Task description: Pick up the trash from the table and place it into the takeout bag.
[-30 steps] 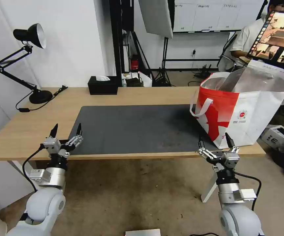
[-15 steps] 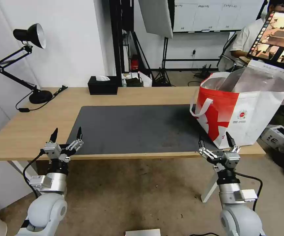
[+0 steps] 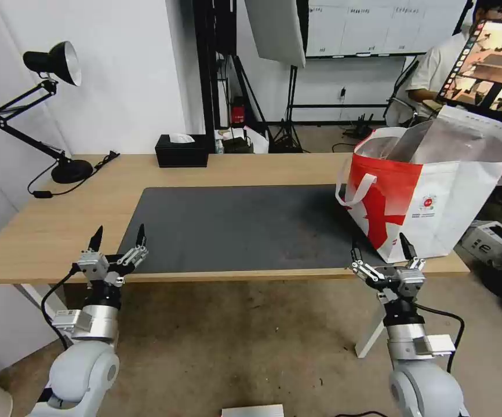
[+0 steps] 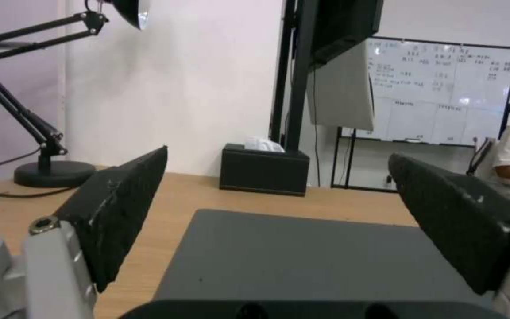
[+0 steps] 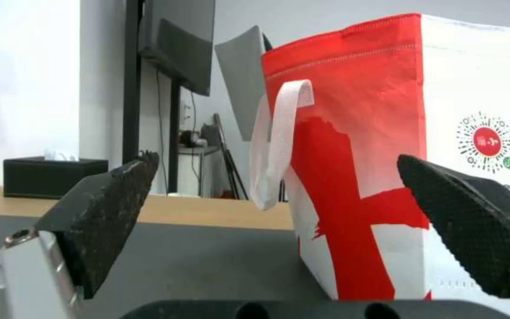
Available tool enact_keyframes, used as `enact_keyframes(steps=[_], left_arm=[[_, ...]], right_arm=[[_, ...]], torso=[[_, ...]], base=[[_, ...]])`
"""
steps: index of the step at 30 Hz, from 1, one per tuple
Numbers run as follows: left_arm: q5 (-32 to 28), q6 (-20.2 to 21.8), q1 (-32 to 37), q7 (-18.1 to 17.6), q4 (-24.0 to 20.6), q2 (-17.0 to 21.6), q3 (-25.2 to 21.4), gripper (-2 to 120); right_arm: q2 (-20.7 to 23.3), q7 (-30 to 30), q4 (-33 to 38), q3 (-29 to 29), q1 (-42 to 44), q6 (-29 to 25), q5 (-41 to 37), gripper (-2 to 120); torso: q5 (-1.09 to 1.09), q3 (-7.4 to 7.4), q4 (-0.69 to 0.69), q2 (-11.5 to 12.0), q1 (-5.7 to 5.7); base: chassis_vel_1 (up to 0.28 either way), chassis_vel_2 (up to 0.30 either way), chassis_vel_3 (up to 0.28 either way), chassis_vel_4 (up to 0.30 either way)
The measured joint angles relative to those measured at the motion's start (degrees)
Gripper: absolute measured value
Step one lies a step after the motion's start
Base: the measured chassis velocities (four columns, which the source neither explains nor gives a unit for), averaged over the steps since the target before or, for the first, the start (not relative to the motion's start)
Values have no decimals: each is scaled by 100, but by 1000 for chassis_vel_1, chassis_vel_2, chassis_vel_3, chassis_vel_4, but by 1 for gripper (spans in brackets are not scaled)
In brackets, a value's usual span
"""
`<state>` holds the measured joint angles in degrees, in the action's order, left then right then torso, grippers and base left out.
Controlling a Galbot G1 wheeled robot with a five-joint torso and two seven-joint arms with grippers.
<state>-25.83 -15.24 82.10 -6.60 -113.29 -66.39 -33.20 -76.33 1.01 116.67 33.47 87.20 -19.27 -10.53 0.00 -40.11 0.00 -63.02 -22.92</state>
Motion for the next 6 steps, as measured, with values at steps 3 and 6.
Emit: enact_keyframes(steps=[3,6], left_arm=[[0,0,-1,1,1,1,1,100],[-1,0,-2,2,2,2,2,100]], right_arm=[[0,1,0,0,0,1,0,100],[0,2,0,0,0,1,-1,100]], torso=[[0,0,0,0,0],[0,0,0,0,0]], base=[[0,0,0,0],[0,0,0,0]])
